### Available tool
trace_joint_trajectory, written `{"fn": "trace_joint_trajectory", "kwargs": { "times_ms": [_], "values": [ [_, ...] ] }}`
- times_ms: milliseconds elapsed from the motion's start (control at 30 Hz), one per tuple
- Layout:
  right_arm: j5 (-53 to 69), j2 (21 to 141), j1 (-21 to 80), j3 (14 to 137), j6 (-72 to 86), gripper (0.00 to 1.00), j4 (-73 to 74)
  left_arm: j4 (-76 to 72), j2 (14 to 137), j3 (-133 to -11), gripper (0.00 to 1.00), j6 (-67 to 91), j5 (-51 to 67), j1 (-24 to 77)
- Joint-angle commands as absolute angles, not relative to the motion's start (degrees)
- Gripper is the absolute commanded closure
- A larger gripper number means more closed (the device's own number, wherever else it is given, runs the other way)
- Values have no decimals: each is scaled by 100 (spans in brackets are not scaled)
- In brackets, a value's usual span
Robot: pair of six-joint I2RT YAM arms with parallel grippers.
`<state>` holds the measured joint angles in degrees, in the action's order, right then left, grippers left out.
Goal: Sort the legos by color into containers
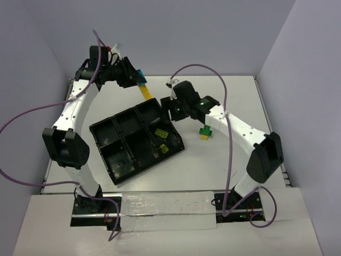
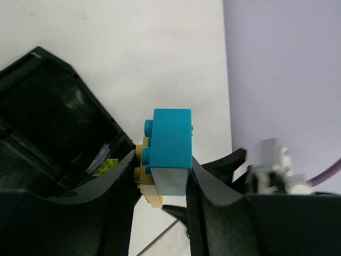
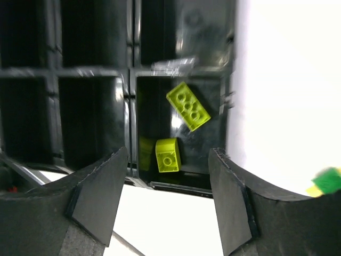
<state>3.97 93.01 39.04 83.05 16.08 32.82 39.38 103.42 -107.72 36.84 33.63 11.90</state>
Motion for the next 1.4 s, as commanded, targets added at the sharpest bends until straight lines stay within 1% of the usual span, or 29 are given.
{"fn": "trace_joint_trajectory", "kwargs": {
  "times_ms": [0, 133, 433, 467, 533, 600, 667, 767, 900, 967, 1267, 1367],
  "values": [
    [476, 8692, 3639, 8728, 1723, 36, 3164, 3278, 10151, -10634, 100, 3735, 4254, 1301],
    [591, 8633, 3607, 9116, 1814, 39, 3148, 2991, 10116, -10458, 100, 3831, 4557, 1511],
    [573, 8715, 3535, 9663, 1858, 41, 3282, 2750, 10124, -10240, 100, 3950, 4588, 1856],
    [579, 8739, 3540, 9681, 1834, 40, 3300, 2744, 10118, -10239, 100, 3968, 4553, 1862],
    [620, 8817, 3550, 9725, 1804, 27, 3376, 2734, 10092, -10247, 100, 4005, 4504, 1871],
    [598, 8875, 3575, 9735, 1772, 18, 3413, 2725, 10069, -10257, 100, 4032, 4495, 1881],
    [598, 8920, 3603, 9721, 1749, 16, 3376, 2716, 10055, -10291, 100, 4043, 4491, 1889],
    [574, 9017, 3669, 9778, 1709, 16, 3375, 2741, 10071, -10332, 100, 4052, 4475, 1898],
    [484, 9176, 3780, 9835, 1644, 18, 3366, 2775, 10081, -10368, 100, 4061, 4471, 1907],
    [422, 9295, 3807, 9852, 1645, 22, 3315, 2788, 10070, -10373, 100, 4061, 4461, 1907],
    [404, 9571, 3940, 9917, 1658, 30, 3041, 2839, 10063, -10415, 100, 4078, 4412, 1907],
    [255, 9624, 4008, 9848, 1692, 37, 2931, 2839, 10050, -10398, 100, 4078, 4390, 1916]
  ]
}}
